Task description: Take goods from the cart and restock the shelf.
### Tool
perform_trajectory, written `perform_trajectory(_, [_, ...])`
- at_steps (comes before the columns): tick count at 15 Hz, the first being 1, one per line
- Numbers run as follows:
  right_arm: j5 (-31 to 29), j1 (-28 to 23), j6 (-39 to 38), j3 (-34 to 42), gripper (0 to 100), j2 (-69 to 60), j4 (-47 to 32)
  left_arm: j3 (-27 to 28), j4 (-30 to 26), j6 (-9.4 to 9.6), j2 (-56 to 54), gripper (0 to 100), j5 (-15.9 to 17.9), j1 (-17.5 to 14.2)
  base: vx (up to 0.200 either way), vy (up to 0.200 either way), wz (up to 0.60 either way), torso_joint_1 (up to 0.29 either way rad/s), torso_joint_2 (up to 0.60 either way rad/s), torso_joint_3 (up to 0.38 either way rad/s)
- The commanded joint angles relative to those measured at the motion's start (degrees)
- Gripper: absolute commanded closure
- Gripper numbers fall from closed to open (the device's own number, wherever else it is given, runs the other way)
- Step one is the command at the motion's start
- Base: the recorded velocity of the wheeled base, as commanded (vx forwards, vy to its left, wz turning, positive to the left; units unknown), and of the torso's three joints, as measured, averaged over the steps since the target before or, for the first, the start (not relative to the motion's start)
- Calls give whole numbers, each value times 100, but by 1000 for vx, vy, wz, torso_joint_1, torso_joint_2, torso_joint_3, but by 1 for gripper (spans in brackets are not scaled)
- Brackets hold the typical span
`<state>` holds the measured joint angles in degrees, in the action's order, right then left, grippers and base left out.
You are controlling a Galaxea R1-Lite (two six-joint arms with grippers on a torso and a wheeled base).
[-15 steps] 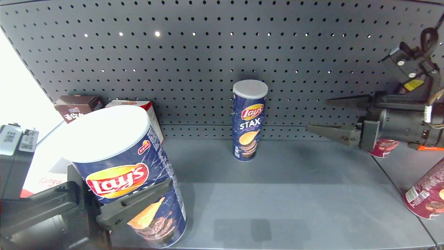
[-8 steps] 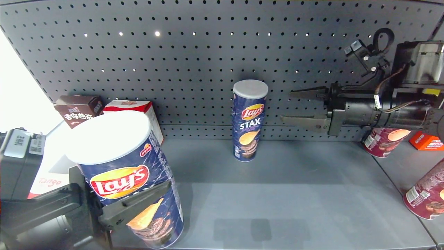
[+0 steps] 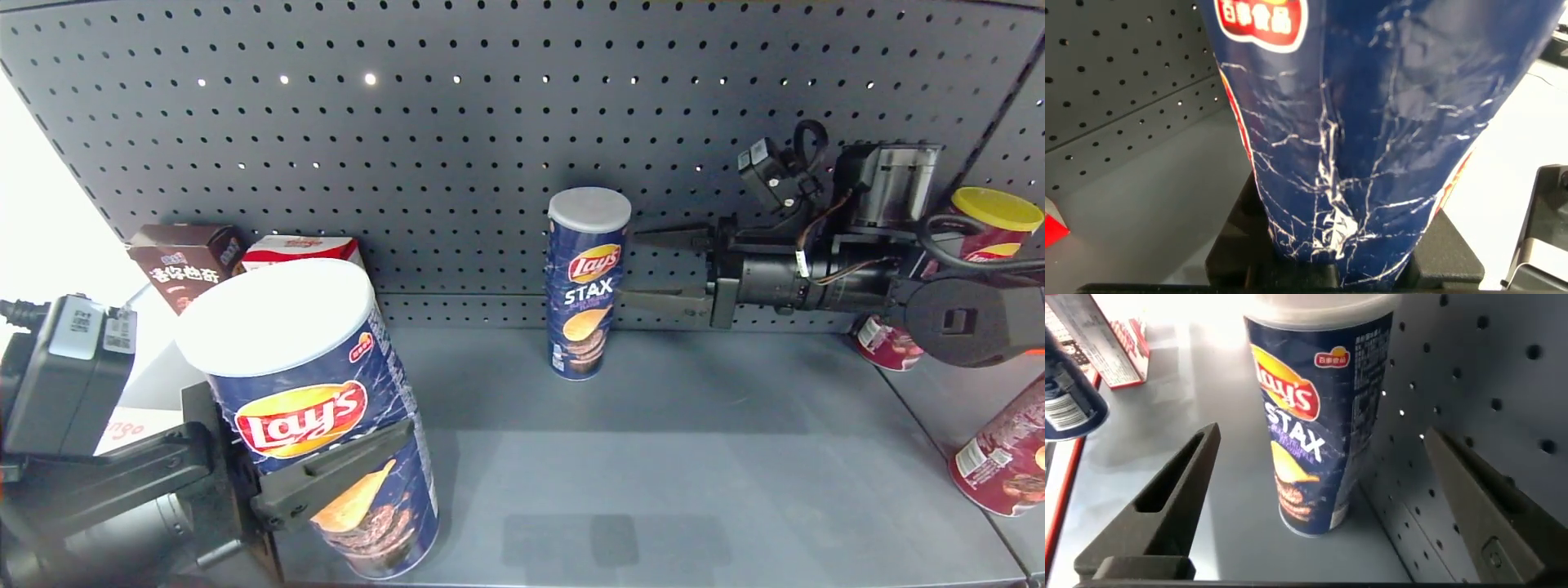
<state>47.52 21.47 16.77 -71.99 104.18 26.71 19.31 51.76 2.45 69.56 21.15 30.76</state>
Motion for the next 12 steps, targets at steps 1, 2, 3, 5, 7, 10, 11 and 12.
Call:
perform_trajectory(1, [3, 51, 1, -175, 0, 243, 1, 3, 1, 1, 23, 100, -6, 0, 0, 0, 0, 0, 0, 0])
perform_trajectory(2, [3, 94, 1, -246, 0, 340, 10, -6, 1, 1, 23, 100, -23, 0, 0, 0, 0, 0, 0, 0])
perform_trajectory(3, [3, 103, 1, -263, 0, 375, 10, -6, 9, 1, 23, 100, -23, 0, 0, 0, 0, 0, 0, 0])
perform_trajectory(5, [3, 165, 1, -290, 0, 533, 27, -6, 1, 1, 23, 100, -23, 0, 0, 0, 0, 0, 0, 0])
perform_trajectory(7, [3, 165, -16, -290, 0, 718, 185, -24, 9, 1, 14, 100, -23, 0, 0, 0, 0, 0, 0, 0])
perform_trajectory(10, [3, 200, -16, -334, 0, 867, 221, -59, 9, -8, 5, 100, -32, -8, 0, 0, 0, 0, 0, 0])
perform_trajectory(11, [12, 226, -16, -378, 0, 920, 221, -68, 1, 1, 5, 100, -23, -61, 0, 0, 0, 0, 0, 0])
perform_trajectory(12, [12, 261, -16, -413, 0, 946, 221, -76, 1, 1, 14, 100, -14, -105, 0, 0, 0, 0, 0, 0])
